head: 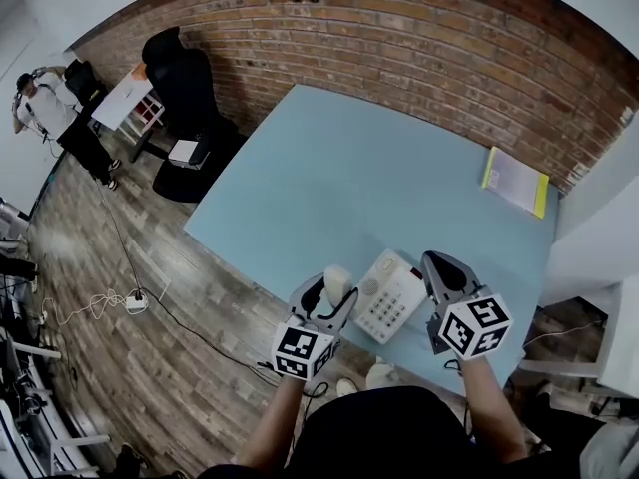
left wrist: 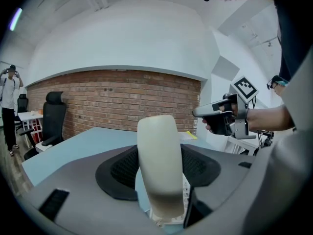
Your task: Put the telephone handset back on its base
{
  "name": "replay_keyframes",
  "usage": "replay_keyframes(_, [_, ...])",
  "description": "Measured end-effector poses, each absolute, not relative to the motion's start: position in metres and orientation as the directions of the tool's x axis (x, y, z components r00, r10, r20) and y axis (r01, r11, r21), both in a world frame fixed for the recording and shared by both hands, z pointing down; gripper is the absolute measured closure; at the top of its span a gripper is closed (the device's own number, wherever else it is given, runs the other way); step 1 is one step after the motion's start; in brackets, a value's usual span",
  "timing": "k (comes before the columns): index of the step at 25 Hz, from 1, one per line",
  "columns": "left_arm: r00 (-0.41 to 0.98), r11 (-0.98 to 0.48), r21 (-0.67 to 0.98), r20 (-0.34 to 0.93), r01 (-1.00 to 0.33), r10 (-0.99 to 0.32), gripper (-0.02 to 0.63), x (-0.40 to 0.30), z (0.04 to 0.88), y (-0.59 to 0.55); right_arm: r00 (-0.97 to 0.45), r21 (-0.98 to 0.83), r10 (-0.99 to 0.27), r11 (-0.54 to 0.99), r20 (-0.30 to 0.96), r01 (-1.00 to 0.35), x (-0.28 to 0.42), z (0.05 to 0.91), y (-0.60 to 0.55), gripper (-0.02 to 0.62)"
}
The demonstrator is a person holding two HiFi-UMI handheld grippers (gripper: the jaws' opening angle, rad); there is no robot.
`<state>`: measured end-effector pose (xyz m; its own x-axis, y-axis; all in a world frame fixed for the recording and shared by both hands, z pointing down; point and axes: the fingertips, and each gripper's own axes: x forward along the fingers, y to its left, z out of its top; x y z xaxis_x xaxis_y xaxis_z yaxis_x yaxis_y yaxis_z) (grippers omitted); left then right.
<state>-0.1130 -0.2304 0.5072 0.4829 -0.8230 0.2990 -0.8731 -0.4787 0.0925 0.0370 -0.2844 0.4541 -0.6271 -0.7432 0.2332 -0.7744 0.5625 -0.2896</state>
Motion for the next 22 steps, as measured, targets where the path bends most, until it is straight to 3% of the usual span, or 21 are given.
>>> replay_keyframes(22, [0.49,-0.514,0.056,0.409,-0.856,-0.77,0.348,-0.085,0.557,-0.263,-0.611,-0.327,-0.738,0.524,0.285,-0.786,0.066,0.481,-0.323,0.583])
